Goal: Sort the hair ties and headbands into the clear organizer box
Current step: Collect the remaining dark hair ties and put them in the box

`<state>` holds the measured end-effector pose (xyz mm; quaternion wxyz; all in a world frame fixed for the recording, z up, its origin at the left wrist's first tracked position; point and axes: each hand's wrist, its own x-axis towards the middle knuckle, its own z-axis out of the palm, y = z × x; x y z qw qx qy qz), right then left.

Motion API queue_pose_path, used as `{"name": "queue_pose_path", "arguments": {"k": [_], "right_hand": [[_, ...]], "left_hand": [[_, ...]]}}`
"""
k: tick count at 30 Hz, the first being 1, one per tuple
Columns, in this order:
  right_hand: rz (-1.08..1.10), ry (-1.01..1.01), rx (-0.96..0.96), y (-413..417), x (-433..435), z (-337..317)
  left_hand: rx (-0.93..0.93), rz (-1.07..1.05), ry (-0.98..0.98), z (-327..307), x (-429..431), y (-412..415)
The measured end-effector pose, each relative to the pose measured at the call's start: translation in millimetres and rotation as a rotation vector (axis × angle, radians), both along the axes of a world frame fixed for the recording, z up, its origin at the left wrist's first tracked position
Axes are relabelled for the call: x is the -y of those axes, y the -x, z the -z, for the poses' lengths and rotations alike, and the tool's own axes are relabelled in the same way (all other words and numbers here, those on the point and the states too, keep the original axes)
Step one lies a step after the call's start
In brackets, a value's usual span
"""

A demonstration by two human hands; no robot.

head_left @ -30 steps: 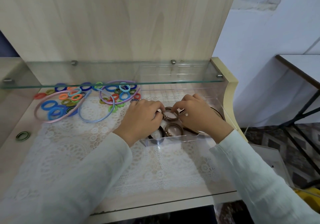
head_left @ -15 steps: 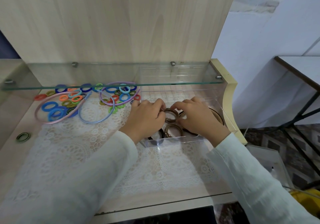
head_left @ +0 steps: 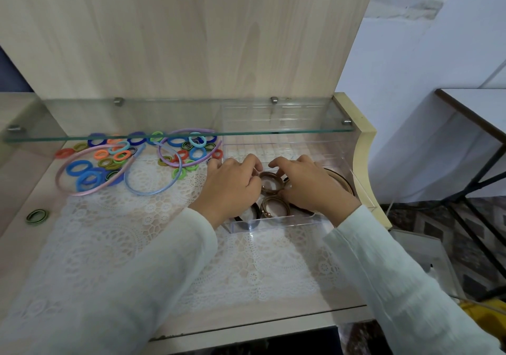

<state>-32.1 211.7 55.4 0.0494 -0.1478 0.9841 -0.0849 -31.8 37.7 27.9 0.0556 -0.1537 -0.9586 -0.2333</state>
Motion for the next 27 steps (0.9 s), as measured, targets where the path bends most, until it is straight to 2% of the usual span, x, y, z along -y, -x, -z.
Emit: {"name": "queue_pose_path", "arguments": {"k": [20, 27], "right_hand": [[-0.007, -0.003, -0.035, 2.3, 0.8, 3.0], [0.001, -0.009, -0.037, 0.7, 0.0, 3.0]], "left_hand": [[0.0, 0.026, -0.018, 1.3, 5.9, -5.7], [-0.062, 0.011, -0.039, 2.7, 9.3, -13.6]]}}
